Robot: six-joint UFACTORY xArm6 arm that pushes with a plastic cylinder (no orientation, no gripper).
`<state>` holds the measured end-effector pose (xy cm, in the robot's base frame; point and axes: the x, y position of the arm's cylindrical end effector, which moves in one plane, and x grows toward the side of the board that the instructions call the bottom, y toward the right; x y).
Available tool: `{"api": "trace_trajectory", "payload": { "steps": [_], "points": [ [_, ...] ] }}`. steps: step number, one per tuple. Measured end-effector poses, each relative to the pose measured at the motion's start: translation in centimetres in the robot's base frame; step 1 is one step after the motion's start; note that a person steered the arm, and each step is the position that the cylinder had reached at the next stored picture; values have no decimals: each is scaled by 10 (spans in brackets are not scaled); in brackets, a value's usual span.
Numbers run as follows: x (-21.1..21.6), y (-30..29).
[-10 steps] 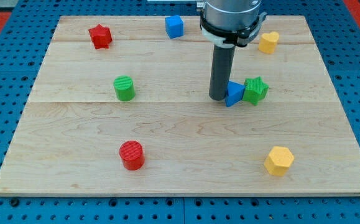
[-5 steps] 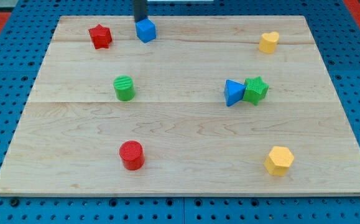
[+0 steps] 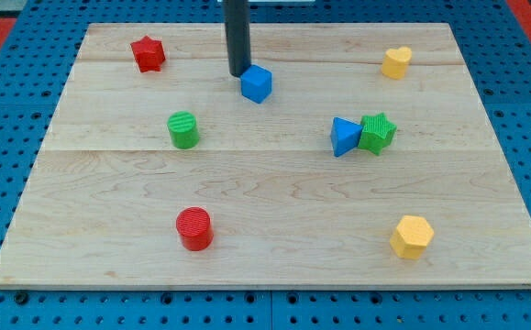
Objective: Move the blue cube above to the blue triangle
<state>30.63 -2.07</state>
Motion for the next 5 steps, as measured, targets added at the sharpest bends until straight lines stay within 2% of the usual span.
{"api": "trace_trajectory", "payload": {
  "steps": [1, 2, 3, 4, 5],
  "points": [
    [18, 31],
    [46, 113],
    [3, 93],
    [33, 34],
    [59, 1]
  ]
}}
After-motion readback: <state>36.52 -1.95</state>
